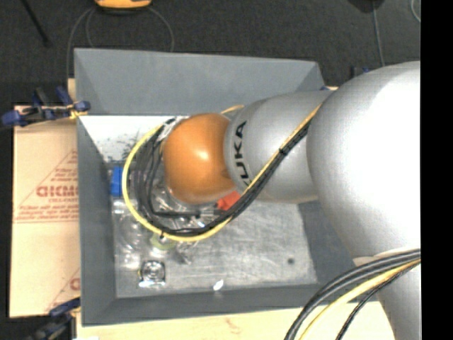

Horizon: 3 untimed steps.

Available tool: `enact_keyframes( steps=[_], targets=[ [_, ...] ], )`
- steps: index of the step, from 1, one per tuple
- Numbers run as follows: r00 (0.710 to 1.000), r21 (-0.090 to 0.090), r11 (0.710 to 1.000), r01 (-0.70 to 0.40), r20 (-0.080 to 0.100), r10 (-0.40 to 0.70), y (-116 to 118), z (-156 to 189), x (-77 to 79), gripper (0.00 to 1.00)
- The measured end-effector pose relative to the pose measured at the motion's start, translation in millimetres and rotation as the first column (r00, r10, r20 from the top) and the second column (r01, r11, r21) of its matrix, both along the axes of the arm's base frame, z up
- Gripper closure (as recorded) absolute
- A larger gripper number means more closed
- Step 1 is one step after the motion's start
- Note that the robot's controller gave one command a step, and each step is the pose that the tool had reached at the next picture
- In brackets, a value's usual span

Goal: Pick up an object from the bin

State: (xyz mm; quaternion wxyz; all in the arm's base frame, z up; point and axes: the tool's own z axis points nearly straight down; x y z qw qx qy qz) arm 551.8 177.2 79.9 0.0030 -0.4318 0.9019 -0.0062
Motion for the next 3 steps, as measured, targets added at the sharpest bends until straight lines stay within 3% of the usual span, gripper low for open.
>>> enact_keyframes(
  steps=[1,2,3],
  targets=[
    [1.0,0.009,1.0,-0.004,-0.006,0.004,6,-1,-3.1,1.0],
    [1.0,0.012,1.0,0.002,-0.008,-0.002,25,48,-42.4,1.0],
    [1.0,0.013,1.0,-0.011,0.0,0.011,40,142,-41.1,1.0]
  ],
)
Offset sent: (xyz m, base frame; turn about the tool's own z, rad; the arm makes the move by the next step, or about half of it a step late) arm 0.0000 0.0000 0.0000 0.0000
